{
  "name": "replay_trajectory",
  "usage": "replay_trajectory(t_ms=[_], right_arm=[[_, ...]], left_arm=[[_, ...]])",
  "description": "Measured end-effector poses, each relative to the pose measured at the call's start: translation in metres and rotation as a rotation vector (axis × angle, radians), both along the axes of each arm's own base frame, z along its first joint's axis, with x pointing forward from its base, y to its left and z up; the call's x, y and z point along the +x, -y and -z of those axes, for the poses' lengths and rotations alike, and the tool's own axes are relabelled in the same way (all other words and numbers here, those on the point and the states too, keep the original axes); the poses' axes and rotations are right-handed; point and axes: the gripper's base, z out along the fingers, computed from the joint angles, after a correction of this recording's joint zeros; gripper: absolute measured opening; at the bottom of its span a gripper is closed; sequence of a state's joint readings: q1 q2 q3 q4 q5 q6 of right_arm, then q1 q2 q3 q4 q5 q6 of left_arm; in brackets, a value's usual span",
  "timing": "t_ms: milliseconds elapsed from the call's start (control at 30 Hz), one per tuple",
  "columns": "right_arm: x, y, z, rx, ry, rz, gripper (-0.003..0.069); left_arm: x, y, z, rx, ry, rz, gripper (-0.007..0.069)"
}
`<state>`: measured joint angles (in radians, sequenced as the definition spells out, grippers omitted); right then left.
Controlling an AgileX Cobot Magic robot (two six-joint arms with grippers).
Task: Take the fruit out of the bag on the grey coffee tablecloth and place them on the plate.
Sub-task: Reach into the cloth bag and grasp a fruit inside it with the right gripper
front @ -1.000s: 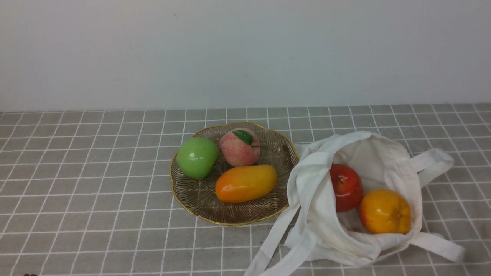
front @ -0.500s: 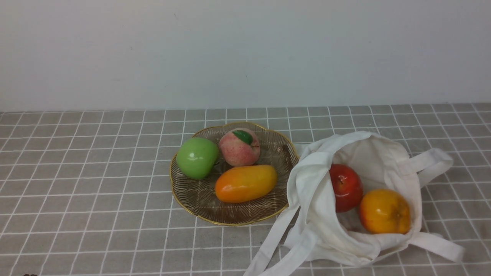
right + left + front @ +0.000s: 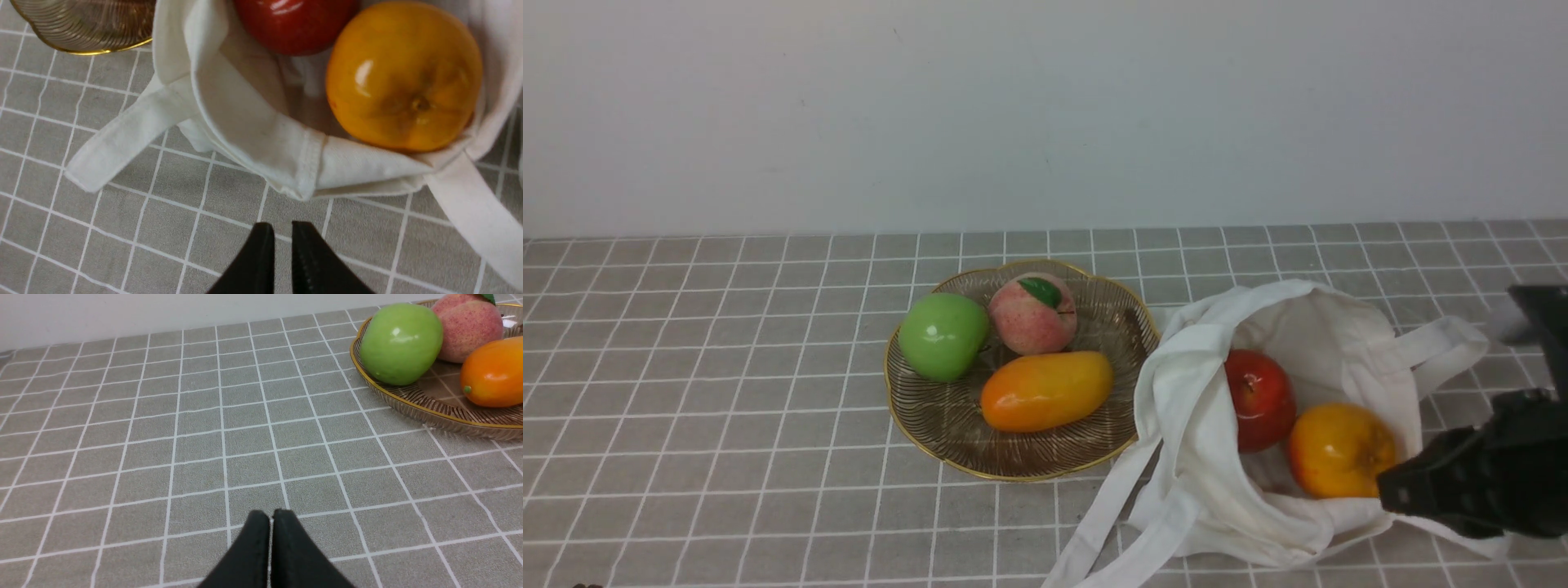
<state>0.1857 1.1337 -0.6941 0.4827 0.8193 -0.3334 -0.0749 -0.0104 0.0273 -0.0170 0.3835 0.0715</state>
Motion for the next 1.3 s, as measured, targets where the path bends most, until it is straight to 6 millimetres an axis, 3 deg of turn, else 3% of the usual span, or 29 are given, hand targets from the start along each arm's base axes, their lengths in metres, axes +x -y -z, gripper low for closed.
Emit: replay_trajectory(t_ms=[300,333,533,633,867,1300], right_arm=[[0.046,-0.006,-0.005,-0.154,-0.015,0.019,0.0300],[0.055,-0.007,0.002,-0.185,-0.027,0.018,0.0377],[0.078,-0.011,0.032,-0.216,-0.082,0.020,0.0609],[0.086,-0.012,0.047,-0.226,-0.107,0.022,0.0670],[0.104,-0.014,0.077,-0.263,-0.122,0.015,0.0692],[0.115,-0.016,0.075,-0.295,-0.169,-0.015,0.0631]], left_arm=[[0.000,0.000,0.000,0.000,0.000,0.000,-0.0008],[0.000,0.000,0.000,0.000,0.000,0.000,-0.0008],[0.000,0.000,0.000,0.000,0.000,0.000,-0.0008],[0.000,0.000,0.000,0.000,0.000,0.000,-0.0008],[0.000,0.000,0.000,0.000,0.000,0.000,-0.0008],[0.000,0.000,0.000,0.000,0.000,0.000,-0.0008]])
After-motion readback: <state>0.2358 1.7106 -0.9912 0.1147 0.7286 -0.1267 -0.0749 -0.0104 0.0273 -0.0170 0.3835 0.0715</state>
